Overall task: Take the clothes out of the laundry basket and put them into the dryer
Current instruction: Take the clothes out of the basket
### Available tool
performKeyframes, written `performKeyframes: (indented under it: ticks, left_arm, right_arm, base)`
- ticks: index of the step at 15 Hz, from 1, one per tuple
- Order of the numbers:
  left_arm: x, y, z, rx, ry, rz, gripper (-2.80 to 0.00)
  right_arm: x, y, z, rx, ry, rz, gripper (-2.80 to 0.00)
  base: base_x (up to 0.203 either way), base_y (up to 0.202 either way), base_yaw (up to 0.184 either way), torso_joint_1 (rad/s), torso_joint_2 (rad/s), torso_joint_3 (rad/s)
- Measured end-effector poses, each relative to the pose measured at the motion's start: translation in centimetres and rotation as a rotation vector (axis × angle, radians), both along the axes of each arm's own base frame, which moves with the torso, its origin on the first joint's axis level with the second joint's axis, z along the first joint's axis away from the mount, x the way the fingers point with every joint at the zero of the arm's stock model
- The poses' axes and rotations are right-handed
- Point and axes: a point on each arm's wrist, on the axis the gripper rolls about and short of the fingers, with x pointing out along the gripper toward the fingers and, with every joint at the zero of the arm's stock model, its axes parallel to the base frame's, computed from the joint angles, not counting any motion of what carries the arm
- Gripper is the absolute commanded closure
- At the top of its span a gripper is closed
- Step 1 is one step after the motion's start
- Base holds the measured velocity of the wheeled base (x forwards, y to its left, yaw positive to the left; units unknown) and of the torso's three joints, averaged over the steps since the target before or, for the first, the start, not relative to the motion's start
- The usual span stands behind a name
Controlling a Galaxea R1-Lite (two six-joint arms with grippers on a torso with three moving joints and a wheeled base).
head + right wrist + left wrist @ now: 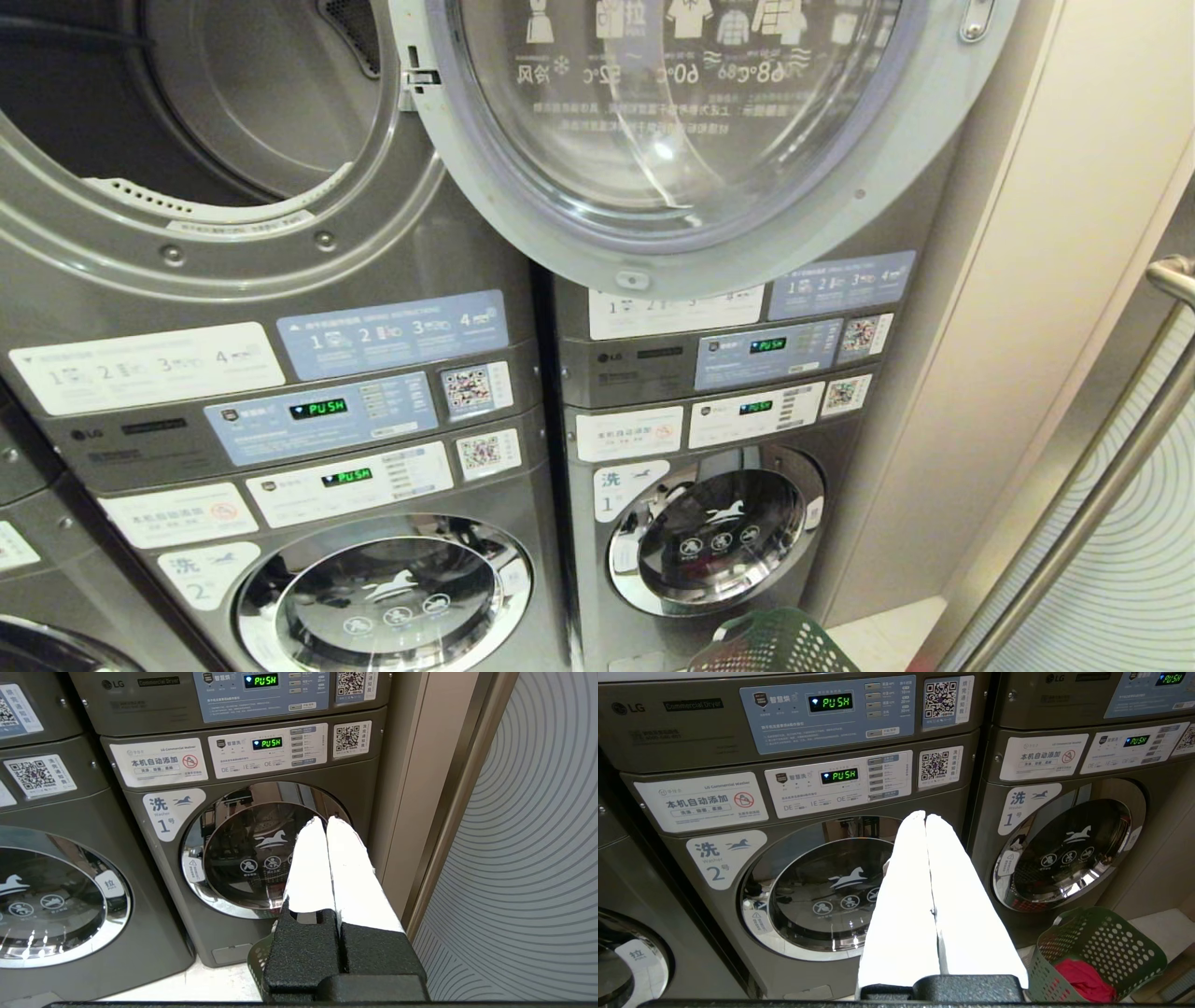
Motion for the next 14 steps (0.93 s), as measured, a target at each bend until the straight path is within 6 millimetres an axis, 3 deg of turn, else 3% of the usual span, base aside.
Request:
performKeyframes:
  ticks: [14]
  left_arm:
    - [0.01, 0.00, -0.03, 0.000, 0.001, 0.000, 0.00]
  right_arm:
    - [0.00, -0.06, 0.02, 0.027, -0.002, -0.025, 0.00]
  base:
    - [0.000, 0.000, 0.000, -0.056, 0.12, 0.062]
